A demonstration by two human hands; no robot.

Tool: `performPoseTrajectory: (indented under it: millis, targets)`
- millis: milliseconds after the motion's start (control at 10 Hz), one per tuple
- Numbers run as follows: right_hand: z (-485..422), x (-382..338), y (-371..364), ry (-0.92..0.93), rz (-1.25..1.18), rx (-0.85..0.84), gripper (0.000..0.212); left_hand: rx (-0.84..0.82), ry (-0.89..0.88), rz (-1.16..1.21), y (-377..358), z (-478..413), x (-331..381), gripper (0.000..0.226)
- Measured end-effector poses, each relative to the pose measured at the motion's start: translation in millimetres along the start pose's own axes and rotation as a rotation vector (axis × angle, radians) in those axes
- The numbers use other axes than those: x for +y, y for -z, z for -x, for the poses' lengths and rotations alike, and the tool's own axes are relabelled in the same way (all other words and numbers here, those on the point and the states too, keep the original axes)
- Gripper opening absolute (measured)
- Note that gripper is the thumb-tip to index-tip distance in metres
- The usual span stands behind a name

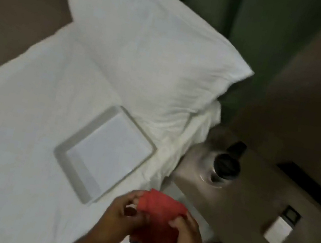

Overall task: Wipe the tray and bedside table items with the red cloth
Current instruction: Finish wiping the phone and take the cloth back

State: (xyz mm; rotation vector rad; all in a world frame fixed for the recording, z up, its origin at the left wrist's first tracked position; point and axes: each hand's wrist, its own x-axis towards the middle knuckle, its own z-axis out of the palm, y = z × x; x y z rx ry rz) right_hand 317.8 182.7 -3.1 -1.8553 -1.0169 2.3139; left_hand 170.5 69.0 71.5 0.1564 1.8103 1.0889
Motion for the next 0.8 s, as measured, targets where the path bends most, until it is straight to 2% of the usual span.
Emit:
performPoseTrajectory:
  millis: [100,200,300,400,500,600,700,800]
  targets:
    - [-5,-38,-98,0.173,0.236,-0.109,0.024,0.273,-0.041,0.011,78,-13,-2,0.036]
    - [-25,-54,-177,0.229,0.449,-0.166,0.020,0.413,0.031,-0.027,139,-48,-16,0.038]
    - [-57,-64,-230,0.314,0.700,-0.094,0.021,0.474,0.099,-0.105,176,-90,-26,0.041]
    - [-82,-67,-260,0.286,0.856,0.013,0.041,0.453,0.153,-0.181,191,-124,-28,0.041]
    - [-100,-62,-272,0.263,0.928,0.107,0.052,0.432,0.198,-0.243,195,-149,-35,0.039]
    - [-99,-58,-279,0.333,1.022,0.205,0.050,0.491,0.197,-0.298,193,-159,-46,0.032]
    - [-103,-61,-275,0.400,1.118,0.243,0.059,0.552,0.189,-0.345,193,-162,-52,0.032]
    - [-102,-67,-267,0.426,1.225,0.189,0.072,0.585,0.151,-0.485,188,-156,-52,0.047]
